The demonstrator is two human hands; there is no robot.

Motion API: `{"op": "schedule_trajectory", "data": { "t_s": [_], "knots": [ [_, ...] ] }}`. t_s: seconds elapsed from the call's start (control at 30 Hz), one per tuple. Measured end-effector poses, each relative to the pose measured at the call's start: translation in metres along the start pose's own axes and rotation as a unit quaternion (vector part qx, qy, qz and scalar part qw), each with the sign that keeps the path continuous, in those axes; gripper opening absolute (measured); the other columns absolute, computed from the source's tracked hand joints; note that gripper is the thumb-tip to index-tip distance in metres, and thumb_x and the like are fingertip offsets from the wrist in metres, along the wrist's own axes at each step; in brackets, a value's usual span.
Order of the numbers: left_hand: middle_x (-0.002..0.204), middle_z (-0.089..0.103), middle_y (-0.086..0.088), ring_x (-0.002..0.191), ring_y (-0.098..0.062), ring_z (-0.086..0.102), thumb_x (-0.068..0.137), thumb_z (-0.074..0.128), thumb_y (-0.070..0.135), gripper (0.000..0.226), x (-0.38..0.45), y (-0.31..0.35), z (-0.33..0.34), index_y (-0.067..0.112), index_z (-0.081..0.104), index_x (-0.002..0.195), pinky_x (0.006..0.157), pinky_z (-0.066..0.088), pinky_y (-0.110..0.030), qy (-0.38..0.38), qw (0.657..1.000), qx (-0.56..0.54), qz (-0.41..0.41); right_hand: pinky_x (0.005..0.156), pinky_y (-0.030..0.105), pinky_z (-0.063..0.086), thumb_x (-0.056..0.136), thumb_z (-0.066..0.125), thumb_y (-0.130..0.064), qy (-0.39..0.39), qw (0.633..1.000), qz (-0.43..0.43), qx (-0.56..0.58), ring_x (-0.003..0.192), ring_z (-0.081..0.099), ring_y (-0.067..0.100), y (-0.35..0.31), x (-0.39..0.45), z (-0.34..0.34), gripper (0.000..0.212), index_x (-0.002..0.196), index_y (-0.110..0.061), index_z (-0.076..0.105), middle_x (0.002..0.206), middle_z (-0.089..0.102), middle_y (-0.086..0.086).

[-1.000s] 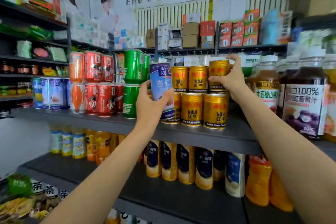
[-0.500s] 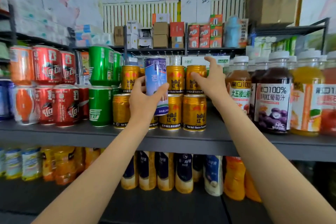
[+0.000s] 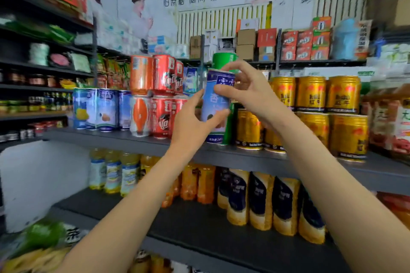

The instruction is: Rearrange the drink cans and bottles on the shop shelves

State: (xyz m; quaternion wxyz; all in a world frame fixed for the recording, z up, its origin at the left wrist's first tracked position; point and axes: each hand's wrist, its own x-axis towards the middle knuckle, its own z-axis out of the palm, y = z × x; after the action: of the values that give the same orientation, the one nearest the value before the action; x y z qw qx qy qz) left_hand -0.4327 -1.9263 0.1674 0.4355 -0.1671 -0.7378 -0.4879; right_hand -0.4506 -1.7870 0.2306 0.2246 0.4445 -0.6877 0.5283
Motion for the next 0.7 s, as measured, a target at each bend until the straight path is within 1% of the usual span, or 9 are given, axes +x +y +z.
{"op": "schedule_trajectory", "data": {
  "t_s": [0.07,0.13,0.17,0.27,0.37,0.43,0.5,0.6,0.7],
  "knots": [
    [0.111,0.063,0.004,0.099,-0.008,0.061,0.081,0.069,0.035,0.054,0.005,-0.011,-0.036,0.025,0.048,0.13,0.084,0.051,-0.026,-0.03,0.999,0.001,0.014,0.076,0.027,0.055,0.083,0.069,-0.012,0.038,0.999,-0.004,0.027,0.094,0.06,0.014,-0.002,0.012,0.035,0.024,0.095,-0.024,0.053,0.102,0.063,0.002],
    [0.102,0.061,0.014,0.091,0.006,0.059,0.088,0.063,0.023,0.035,0.007,-0.027,-0.075,0.031,0.048,0.118,0.081,0.048,-0.015,-0.047,0.999,0.004,0.026,0.071,0.025,0.053,0.085,0.067,-0.011,0.071,0.995,0.019,0.071,0.089,0.059,0.012,-0.003,0.025,0.07,0.022,0.092,-0.025,0.052,0.095,0.062,0.0],
    [0.101,0.06,0.013,0.089,0.007,0.057,0.09,0.059,0.021,0.029,0.007,-0.037,-0.095,0.03,0.05,0.116,0.078,0.045,-0.01,-0.044,0.998,0.014,0.03,0.07,0.025,0.052,0.085,0.066,-0.011,0.081,0.993,0.03,0.084,0.087,0.059,0.012,-0.004,0.031,0.086,0.021,0.092,-0.025,0.052,0.095,0.062,0.001],
    [0.11,0.06,0.002,0.1,-0.007,0.056,0.095,0.051,0.02,0.026,0.007,-0.084,-0.157,0.019,0.054,0.121,0.077,0.041,-0.005,0.002,0.998,0.06,-0.006,0.076,0.029,0.052,0.085,0.066,-0.011,0.098,0.992,0.039,0.075,0.094,0.059,0.018,-0.004,0.047,0.133,0.022,0.096,-0.024,0.052,0.102,0.061,0.006],
    [0.123,0.057,-0.005,0.114,-0.017,0.053,0.094,0.049,0.012,0.031,0.012,-0.127,-0.206,0.01,0.053,0.125,0.088,0.039,-0.017,0.027,0.989,0.143,-0.041,0.083,0.034,0.051,0.084,0.068,-0.014,0.097,0.995,0.027,0.001,0.091,0.058,0.015,-0.001,0.059,0.182,0.023,0.099,-0.018,0.05,0.093,0.059,-0.004],
    [0.13,0.053,-0.007,0.123,-0.021,0.047,0.093,0.05,0.009,0.035,0.014,-0.146,-0.229,0.009,0.052,0.127,0.096,0.036,-0.027,-0.003,0.979,0.201,-0.041,0.085,0.037,0.051,0.083,0.07,-0.017,0.081,0.996,0.016,-0.042,0.092,0.06,0.017,0.001,0.068,0.215,0.025,0.099,-0.017,0.05,0.092,0.06,-0.006],
    [0.136,0.047,-0.009,0.129,-0.025,0.038,0.091,0.051,0.007,0.039,0.017,-0.16,-0.246,0.012,0.052,0.13,0.104,0.029,-0.033,-0.032,0.97,0.24,-0.027,0.087,0.038,0.05,0.082,0.07,-0.017,0.071,0.994,0.0,-0.085,0.095,0.059,0.018,0.006,0.08,0.246,0.027,0.101,-0.015,0.051,0.098,0.06,-0.004],
    [0.148,0.033,-0.011,0.139,-0.026,0.021,0.092,0.052,0.01,0.044,0.024,-0.176,-0.262,0.016,0.046,0.136,0.111,0.017,-0.035,-0.041,0.962,0.265,-0.039,0.088,0.032,0.045,0.082,0.07,-0.017,0.07,0.987,-0.012,-0.145,0.099,0.056,0.02,0.017,0.102,0.285,0.03,0.105,-0.009,0.053,0.106,0.061,0.006],
    [0.154,0.021,-0.009,0.144,-0.022,0.01,0.094,0.05,0.015,0.049,0.032,-0.194,-0.268,0.017,0.038,0.141,0.114,0.012,-0.034,-0.067,0.962,0.26,-0.055,0.078,0.02,0.034,0.086,0.066,-0.019,0.083,0.973,-0.016,-0.214,0.098,0.053,0.021,0.034,0.121,0.313,0.032,0.112,-0.007,0.05,0.112,0.055,0.011]
  ]
}}
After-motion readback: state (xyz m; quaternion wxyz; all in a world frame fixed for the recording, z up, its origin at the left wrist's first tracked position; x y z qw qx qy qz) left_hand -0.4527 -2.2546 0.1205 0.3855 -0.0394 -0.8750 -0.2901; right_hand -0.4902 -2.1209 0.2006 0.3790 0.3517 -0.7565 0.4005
